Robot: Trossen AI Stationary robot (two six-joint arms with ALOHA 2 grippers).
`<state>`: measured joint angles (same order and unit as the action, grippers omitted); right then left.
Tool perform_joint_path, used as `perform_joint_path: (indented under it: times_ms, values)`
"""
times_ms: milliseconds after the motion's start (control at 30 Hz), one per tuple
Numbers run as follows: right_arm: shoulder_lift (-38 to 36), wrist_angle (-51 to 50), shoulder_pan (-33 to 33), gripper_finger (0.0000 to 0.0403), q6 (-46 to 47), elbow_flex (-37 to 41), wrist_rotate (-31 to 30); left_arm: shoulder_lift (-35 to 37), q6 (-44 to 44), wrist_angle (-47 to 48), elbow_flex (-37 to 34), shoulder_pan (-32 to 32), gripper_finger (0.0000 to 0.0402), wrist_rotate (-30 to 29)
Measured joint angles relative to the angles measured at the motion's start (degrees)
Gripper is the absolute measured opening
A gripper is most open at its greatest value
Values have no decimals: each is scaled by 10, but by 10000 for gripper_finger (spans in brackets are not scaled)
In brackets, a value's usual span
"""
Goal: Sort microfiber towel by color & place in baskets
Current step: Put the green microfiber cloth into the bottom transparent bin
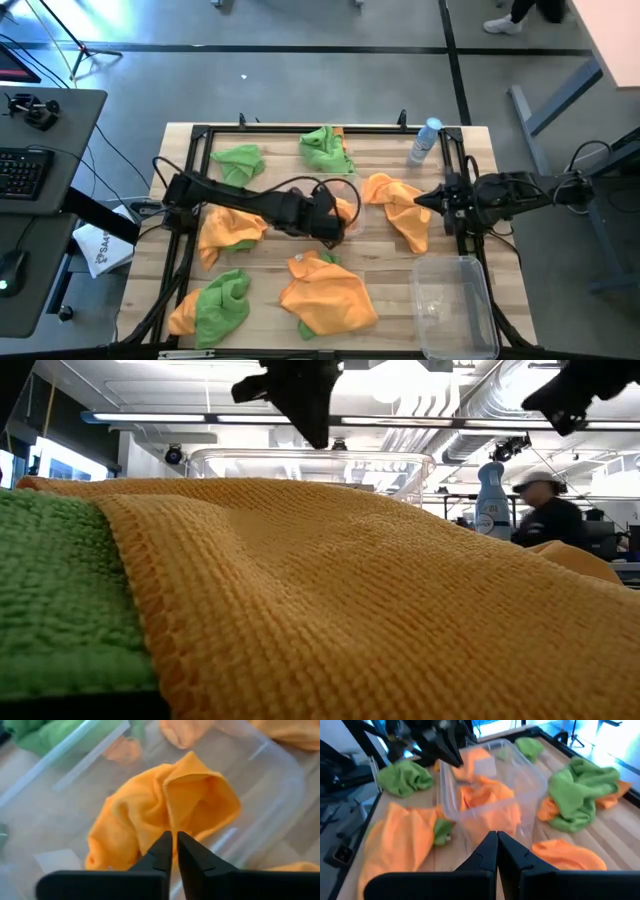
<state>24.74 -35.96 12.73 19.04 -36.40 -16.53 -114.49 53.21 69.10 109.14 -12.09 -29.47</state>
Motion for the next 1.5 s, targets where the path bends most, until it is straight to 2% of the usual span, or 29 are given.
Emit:
perform_joint_path:
  times_ms: [167,267,433,567,733,933,1167,1300,1500]
  values:
    - [53,46,0,0,1,0,-6,46,-22,-18,-68,-12,2,-10]
    - [99,91,0,0,3,0,-20,104,-53,-90,-145,-15,1,-5]
    - [187,185,-29,0,-10,-13,-28,236,-116,-251,-315,-15,0,3]
    - [275,179,-78,0,-1,-77,-11,334,-158,-343,-436,-15,0,26]
    - [400,145,-146,0,-11,-191,22,439,-170,-367,-539,-15,0,33]
    - [564,51,-250,0,3,-352,63,543,-201,-370,-605,-14,0,34]
    - [725,-65,-359,6,33,-530,126,624,-254,-369,-639,-14,0,34]
    - [801,-104,-393,37,30,-595,158,652,-272,-369,-649,-14,0,34]
    - [890,-131,-419,112,56,-658,183,666,-280,-354,-653,-14,0,34]
